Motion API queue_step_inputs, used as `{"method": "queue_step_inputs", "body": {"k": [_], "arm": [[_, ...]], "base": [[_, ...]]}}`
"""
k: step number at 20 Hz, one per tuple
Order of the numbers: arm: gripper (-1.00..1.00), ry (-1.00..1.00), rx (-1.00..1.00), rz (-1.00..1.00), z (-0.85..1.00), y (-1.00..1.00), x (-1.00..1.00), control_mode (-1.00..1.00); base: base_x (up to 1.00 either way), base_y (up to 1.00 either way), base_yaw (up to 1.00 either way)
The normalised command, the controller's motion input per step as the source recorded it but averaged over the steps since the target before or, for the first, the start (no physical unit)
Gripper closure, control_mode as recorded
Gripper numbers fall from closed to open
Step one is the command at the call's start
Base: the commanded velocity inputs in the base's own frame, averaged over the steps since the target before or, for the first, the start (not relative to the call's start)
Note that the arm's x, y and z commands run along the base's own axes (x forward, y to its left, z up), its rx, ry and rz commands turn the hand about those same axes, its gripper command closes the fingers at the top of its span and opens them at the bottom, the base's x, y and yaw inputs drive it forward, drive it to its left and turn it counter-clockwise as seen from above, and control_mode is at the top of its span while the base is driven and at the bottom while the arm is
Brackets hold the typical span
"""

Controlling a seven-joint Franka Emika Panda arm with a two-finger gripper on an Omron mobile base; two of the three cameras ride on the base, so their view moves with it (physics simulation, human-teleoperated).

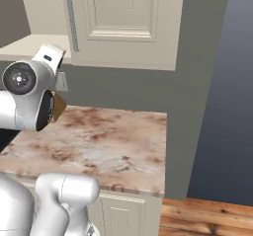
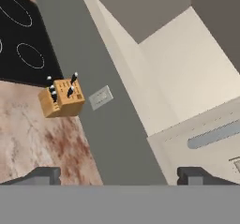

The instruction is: Close all open cabinet doors.

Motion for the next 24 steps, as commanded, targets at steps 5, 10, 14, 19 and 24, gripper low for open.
{"method": "queue_step_inputs", "body": {"k": [5,10,14,19,24], "arm": [[-1.0,-0.09,-0.17,0.0,-0.16,0.72,-0.42,-1.0],[-1.0,-0.18,-0.27,0.0,-0.3,0.66,-0.47,-1.0],[-1.0,-0.06,-0.22,0.01,-0.38,0.32,-0.37,-1.0],[-1.0,0.04,-0.13,0.0,-0.36,0.01,-0.06,-1.0],[-1.0,-0.1,-0.19,0.0,-0.25,0.17,-0.42,-1.0]], "base": [[0.0,0.0,0.0],[0.0,0.0,0.0],[0.0,0.0,0.0],[0.0,0.0,0.0],[0.0,0.0,0.0]]}}
